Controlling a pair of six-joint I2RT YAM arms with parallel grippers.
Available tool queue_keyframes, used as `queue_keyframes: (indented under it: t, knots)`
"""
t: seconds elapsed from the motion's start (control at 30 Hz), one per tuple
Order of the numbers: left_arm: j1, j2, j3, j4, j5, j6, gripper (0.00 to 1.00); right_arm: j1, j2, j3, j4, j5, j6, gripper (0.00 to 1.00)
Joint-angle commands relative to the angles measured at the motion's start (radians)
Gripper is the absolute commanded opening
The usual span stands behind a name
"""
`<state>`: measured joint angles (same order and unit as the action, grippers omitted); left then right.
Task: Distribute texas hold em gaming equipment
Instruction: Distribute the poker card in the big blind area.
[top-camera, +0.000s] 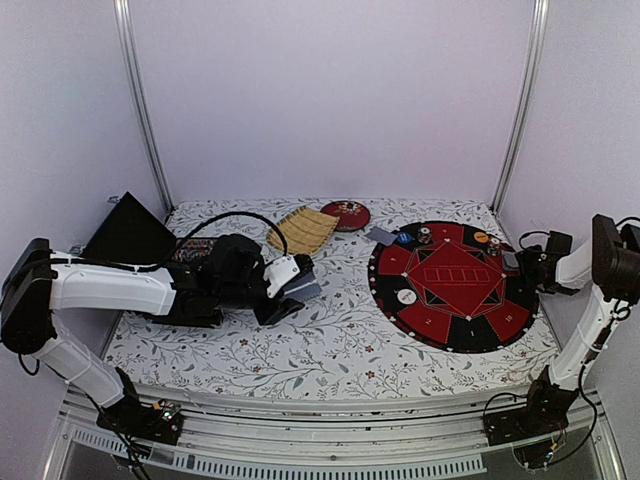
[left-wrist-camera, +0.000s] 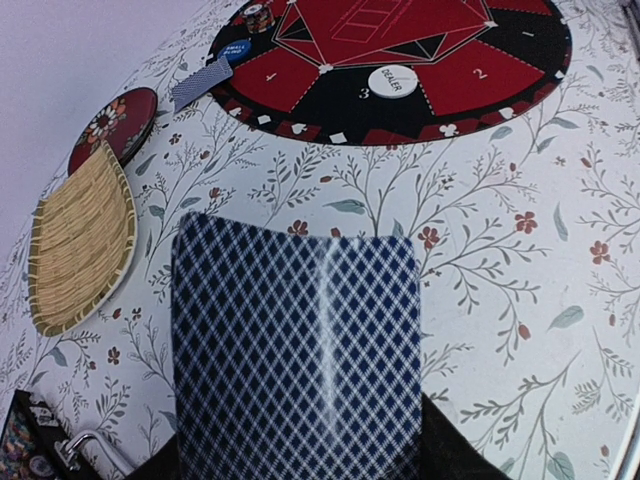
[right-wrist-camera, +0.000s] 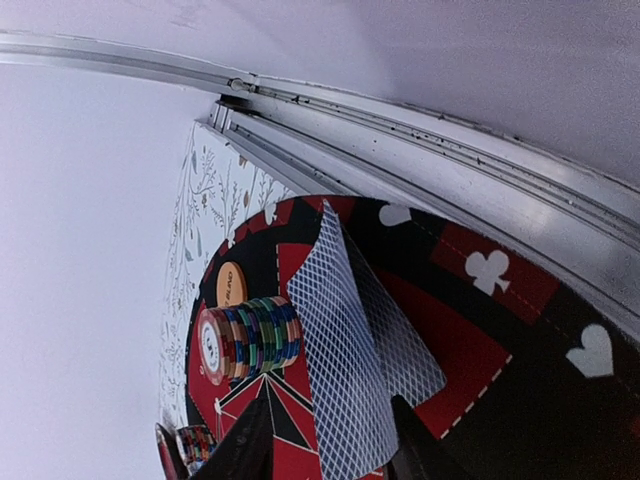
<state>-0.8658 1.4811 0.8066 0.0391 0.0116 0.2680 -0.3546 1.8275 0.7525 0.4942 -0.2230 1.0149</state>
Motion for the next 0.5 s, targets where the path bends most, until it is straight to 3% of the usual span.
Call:
queue_keyframes:
  t: [0.0, 0.33, 0.47]
  knots:
    - [0.012, -0.024, -0.010, 0.008, -0.009, -0.001, 0.55, -0.009, -0.084, -0.034, -0.005, 0.003, 0.013, 0.44]
    - [0.013, -0.033, -0.018, 0.012, -0.009, -0.001, 0.55, -0.009, -0.141, -0.047, -0.054, -0.060, -0.015, 0.71]
    - [0.013, -0.044, -0.025, 0.013, -0.011, -0.004, 0.55, -0.008, -0.115, -0.022, -0.058, -0.080, -0.019, 0.76]
